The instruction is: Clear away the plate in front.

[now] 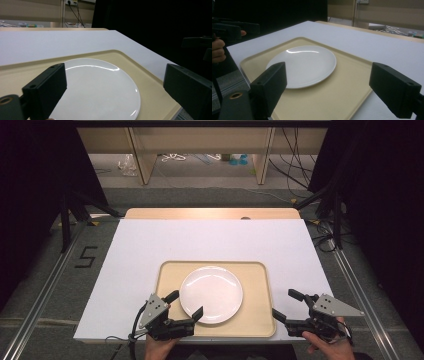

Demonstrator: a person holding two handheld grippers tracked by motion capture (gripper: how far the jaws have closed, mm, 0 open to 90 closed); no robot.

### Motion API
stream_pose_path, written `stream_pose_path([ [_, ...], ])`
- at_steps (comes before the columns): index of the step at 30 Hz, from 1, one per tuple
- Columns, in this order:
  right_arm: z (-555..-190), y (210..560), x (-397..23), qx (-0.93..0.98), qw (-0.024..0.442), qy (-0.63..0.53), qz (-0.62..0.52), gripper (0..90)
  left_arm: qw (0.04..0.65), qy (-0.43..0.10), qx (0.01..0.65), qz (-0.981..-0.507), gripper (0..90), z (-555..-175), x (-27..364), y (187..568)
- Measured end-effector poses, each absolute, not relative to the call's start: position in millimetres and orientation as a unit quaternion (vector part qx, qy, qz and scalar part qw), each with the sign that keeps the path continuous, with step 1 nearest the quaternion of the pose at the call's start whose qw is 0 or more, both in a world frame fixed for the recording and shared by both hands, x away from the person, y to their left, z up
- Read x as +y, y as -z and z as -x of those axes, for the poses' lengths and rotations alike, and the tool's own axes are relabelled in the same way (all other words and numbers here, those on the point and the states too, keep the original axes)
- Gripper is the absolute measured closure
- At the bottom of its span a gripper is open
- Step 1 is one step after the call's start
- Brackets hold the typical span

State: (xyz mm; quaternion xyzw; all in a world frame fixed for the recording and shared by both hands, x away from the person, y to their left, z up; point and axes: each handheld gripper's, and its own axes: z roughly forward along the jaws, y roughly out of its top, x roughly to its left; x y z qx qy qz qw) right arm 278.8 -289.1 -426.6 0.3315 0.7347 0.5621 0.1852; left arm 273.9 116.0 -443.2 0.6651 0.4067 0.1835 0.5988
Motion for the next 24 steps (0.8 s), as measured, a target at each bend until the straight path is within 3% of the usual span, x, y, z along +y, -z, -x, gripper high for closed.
stream_pose_path([
  [24,-276.3,426.9,-291.6,0.74,0.187,-0.556,-0.33,15.4,0.599,-0.189,0.427,-0.65,4.2,-276.0,120.7,444.4],
])
